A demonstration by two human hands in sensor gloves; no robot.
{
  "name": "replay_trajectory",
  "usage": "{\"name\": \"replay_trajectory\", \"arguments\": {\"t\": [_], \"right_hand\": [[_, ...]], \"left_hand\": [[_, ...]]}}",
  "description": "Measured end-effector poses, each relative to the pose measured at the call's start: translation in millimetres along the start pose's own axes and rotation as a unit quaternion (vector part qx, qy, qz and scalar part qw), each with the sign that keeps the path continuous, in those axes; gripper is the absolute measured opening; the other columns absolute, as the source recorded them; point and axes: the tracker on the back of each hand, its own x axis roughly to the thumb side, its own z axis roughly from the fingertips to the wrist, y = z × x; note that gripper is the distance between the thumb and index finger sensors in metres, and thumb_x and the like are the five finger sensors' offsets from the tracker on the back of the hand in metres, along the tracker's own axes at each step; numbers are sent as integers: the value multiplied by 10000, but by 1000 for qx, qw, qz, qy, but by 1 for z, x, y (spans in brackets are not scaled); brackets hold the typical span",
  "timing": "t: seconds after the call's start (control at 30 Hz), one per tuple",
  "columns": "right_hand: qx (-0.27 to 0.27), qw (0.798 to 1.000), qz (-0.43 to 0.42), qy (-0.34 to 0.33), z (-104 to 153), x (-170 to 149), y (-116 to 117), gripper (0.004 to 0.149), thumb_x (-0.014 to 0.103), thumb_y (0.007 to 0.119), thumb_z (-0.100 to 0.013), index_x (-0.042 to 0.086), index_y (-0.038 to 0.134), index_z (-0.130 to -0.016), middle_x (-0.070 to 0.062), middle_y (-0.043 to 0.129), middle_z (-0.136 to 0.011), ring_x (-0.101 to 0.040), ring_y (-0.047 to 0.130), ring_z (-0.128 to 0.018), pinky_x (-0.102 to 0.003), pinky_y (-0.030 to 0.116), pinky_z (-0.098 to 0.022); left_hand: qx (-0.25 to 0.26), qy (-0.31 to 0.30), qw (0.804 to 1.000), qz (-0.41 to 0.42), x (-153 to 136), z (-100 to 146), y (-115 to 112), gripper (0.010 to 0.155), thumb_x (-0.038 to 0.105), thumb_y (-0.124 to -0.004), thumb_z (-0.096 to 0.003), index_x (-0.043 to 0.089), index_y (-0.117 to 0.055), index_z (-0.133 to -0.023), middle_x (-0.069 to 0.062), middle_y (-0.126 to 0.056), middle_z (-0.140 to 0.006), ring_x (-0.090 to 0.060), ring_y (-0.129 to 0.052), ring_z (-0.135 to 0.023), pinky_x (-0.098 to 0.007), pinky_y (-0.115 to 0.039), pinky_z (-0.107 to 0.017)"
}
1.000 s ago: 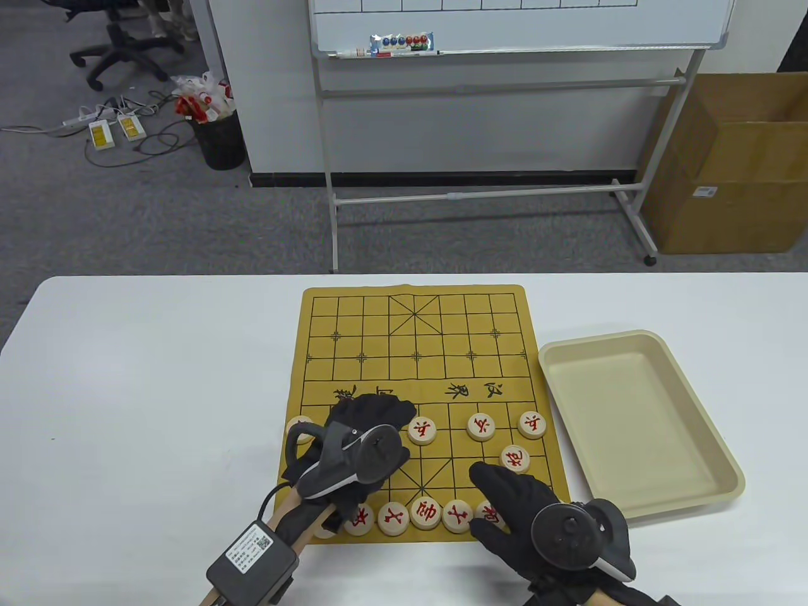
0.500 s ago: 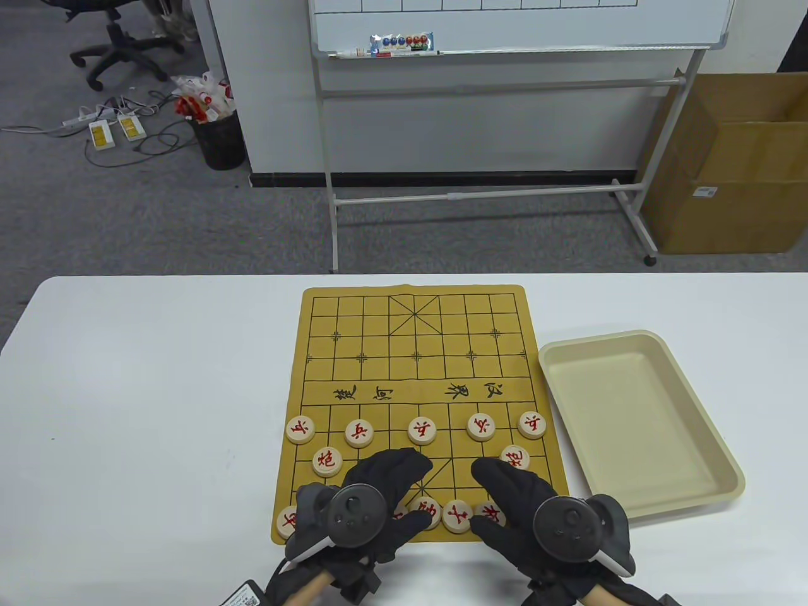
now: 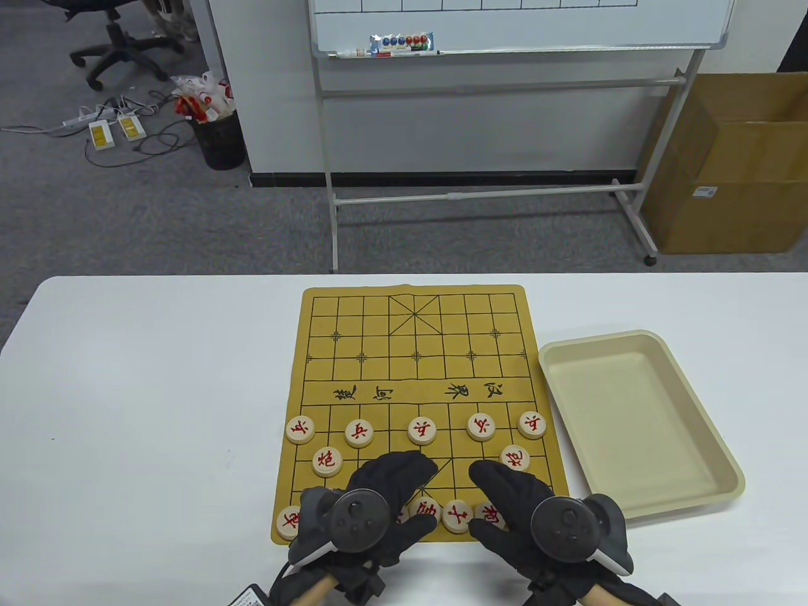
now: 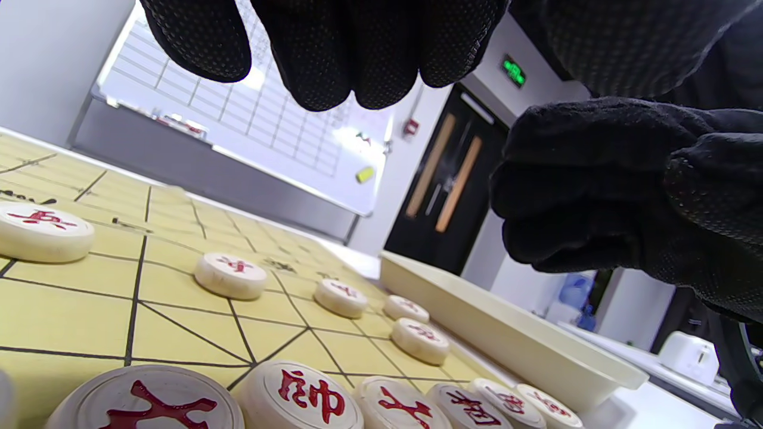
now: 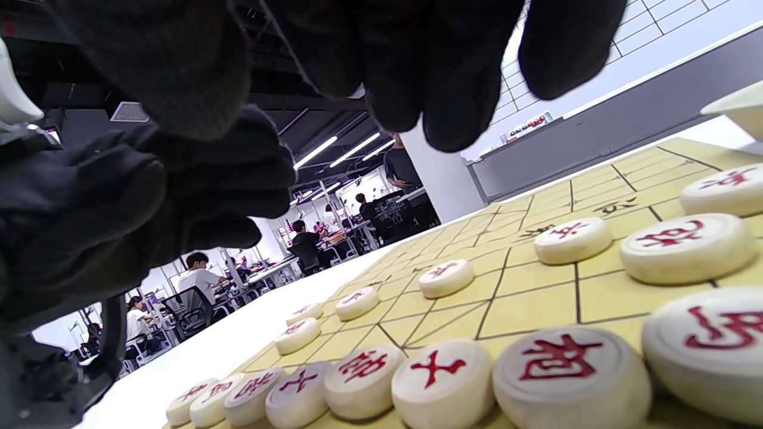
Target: Set up Chinese chess pieces
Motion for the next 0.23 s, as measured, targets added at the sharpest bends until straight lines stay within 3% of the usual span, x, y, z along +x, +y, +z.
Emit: {"name": "replay_trajectory", "arguments": {"t": [0.23], "right_hand": [[8, 1000, -2, -7, 0, 0, 1, 790, 498, 791, -446, 131, 550, -1102, -155, 691, -1099, -406, 803, -946, -626, 603, -714]], "left_hand": [[-5, -5, 1000, -5, -1, 1, -4, 769, 599, -735, -357, 305, -566, -1048, 7, -650, -1127, -263, -694, -1054, -571, -621, -759]]}}
